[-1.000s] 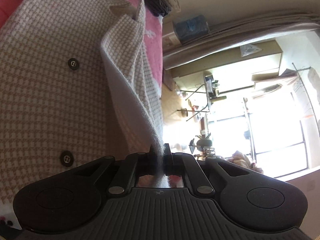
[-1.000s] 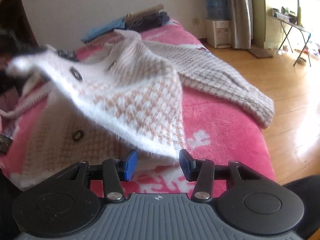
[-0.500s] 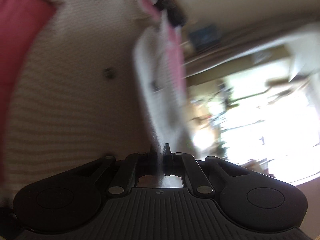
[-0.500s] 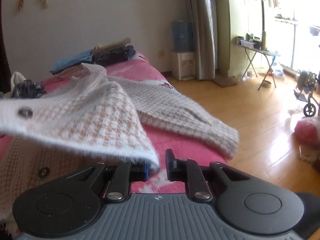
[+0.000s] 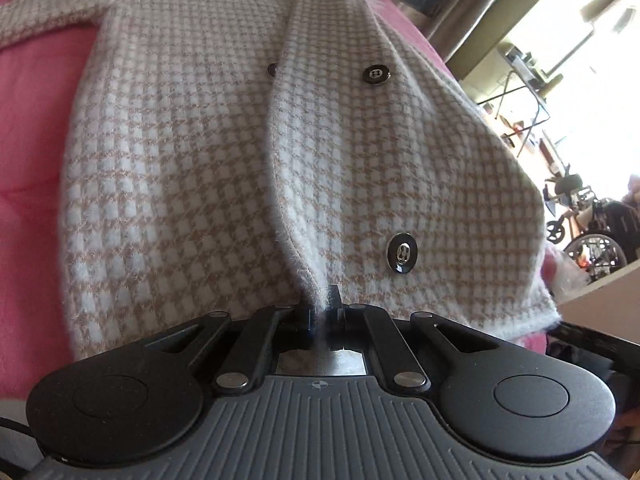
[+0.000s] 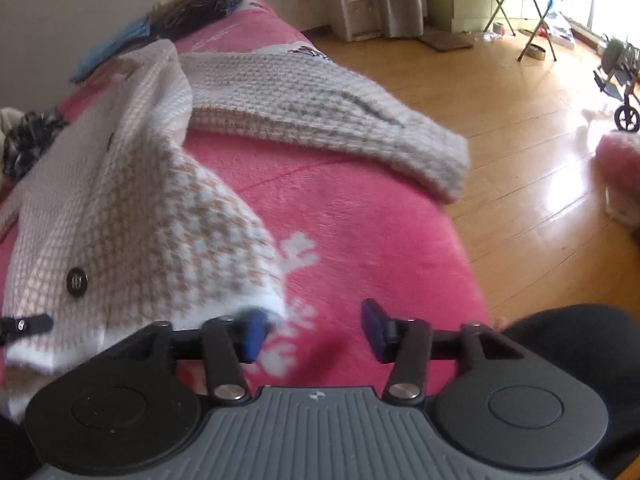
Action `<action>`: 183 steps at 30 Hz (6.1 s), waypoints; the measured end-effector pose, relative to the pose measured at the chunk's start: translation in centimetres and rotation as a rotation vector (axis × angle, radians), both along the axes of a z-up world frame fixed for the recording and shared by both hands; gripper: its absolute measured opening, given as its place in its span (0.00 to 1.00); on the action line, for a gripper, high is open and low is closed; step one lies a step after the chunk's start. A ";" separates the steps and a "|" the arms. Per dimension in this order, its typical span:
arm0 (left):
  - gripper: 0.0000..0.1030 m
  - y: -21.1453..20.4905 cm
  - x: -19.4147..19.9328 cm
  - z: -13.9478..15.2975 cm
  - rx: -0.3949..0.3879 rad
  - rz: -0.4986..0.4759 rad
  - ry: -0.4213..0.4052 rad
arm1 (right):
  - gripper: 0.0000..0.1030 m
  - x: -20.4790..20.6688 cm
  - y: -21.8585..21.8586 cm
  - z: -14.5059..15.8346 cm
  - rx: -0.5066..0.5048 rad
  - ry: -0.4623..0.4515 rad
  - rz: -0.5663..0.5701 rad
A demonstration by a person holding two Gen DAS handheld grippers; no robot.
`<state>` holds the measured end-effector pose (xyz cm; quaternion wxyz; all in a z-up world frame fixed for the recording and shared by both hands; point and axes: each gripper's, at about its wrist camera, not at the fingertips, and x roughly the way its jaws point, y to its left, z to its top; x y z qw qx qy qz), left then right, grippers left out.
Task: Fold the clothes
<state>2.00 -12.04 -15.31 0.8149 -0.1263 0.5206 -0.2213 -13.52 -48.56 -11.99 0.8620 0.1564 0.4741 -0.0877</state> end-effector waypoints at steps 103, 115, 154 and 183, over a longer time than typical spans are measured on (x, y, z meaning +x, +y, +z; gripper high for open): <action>0.03 5.1 -0.1 -2.9 -0.303 0.036 0.238 | 0.64 17.0 3.7 11.7 -0.079 -0.241 0.104; 0.14 5.4 -1.5 -0.2 -0.144 0.120 0.198 | 0.64 6.2 -3.7 3.6 0.286 -0.178 -0.082; 0.26 -1.2 2.2 1.0 0.227 -0.008 0.000 | 0.16 26.4 -23.4 1.3 0.640 -0.520 -0.535; 0.27 -0.2 -0.2 1.2 0.156 0.014 -0.100 | 0.53 10.5 0.3 1.2 0.323 -0.155 0.309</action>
